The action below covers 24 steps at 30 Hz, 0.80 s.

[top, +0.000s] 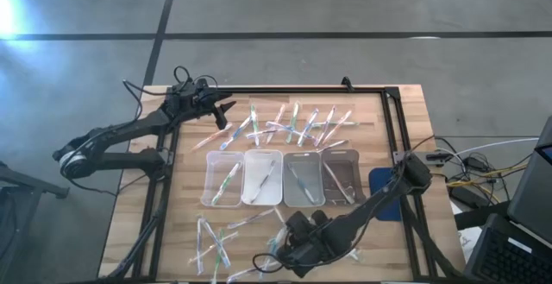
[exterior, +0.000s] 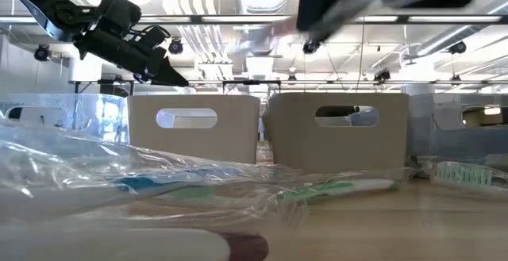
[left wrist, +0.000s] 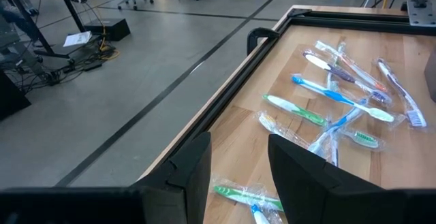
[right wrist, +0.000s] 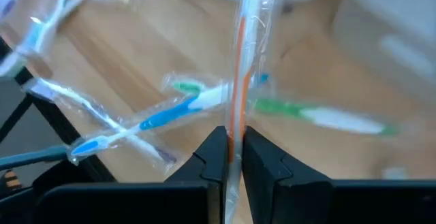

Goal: Pick & Place Toothbrushes
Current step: Put the orange toothbrush into the black bin

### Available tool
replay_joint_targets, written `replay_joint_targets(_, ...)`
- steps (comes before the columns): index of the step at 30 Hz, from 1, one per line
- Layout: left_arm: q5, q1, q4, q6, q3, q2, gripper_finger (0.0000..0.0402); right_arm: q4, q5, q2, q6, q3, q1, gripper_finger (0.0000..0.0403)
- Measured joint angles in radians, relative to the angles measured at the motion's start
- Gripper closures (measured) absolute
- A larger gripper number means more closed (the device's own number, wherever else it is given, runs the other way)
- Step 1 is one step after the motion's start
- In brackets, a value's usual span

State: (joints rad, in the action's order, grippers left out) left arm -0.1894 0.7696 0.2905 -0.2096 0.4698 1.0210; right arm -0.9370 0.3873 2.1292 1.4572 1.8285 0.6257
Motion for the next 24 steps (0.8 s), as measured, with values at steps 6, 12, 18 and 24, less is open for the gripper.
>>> replay_joint_targets(6,0.0,0.0,0.0,0.0,0.0,0.0,0.025,-0.245,0.088,-0.028,-0.022,0.095,-0.003,0.038)
replay_joint_targets(12,0.0,0.0,0.0,0.0,0.0,0.0,0.025,-0.495,0.113,-0.029,-0.022,0.195,-0.008,0.038)
replay_joint_targets(18,0.0,0.0,0.0,0.0,0.0,0.0,0.025,-0.636,0.113,-0.029,-0.025,0.243,-0.008,0.038)
replay_joint_targets(24,0.0,0.001,0.0,0.0,0.0,0.0,0.025,-0.634,0.113,-0.049,-0.086,0.221,-0.02,0.038)
